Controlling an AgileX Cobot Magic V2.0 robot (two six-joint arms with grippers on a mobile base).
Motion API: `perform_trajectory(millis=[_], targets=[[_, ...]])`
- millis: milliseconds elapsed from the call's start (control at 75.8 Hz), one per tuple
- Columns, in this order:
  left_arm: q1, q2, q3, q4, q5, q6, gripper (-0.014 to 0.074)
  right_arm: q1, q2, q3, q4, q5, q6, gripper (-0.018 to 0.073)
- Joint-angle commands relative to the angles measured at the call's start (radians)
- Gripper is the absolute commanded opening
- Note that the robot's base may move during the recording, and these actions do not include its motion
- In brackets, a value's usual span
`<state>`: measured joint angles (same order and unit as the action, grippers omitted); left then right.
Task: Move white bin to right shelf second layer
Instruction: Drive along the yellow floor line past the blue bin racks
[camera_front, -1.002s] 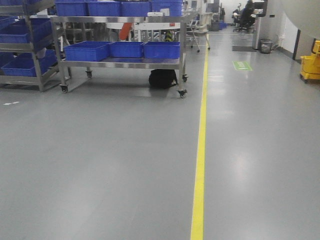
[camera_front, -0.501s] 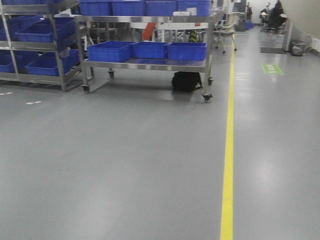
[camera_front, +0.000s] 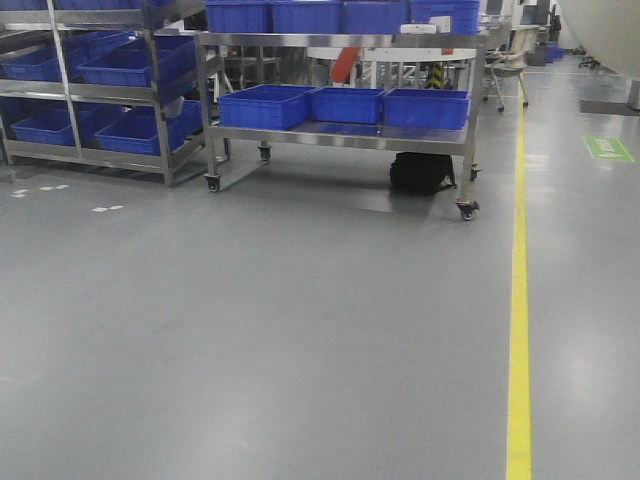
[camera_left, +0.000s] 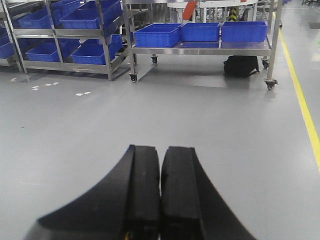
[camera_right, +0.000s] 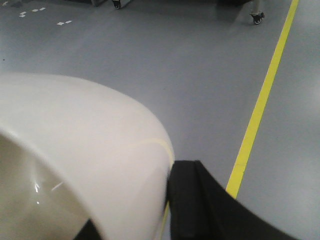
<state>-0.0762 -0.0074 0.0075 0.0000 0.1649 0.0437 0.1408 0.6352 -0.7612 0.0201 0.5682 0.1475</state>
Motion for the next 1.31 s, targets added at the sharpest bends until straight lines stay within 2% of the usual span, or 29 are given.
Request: perform_trajectory(millis=[0,1293], targets=[[-0.003,-0.014,0.037,0.000,-0.087,-0.005,0.0085,-0.007,-0.001,-0.030,-0.003,-0.099,-0.007,0.0055],[-0.003,-0.014,0.037,0.000,-0.087,-0.005,0.0085,-0.007,-0.001,-0.030,-0.003,-0.099,-0.007,0.0055]])
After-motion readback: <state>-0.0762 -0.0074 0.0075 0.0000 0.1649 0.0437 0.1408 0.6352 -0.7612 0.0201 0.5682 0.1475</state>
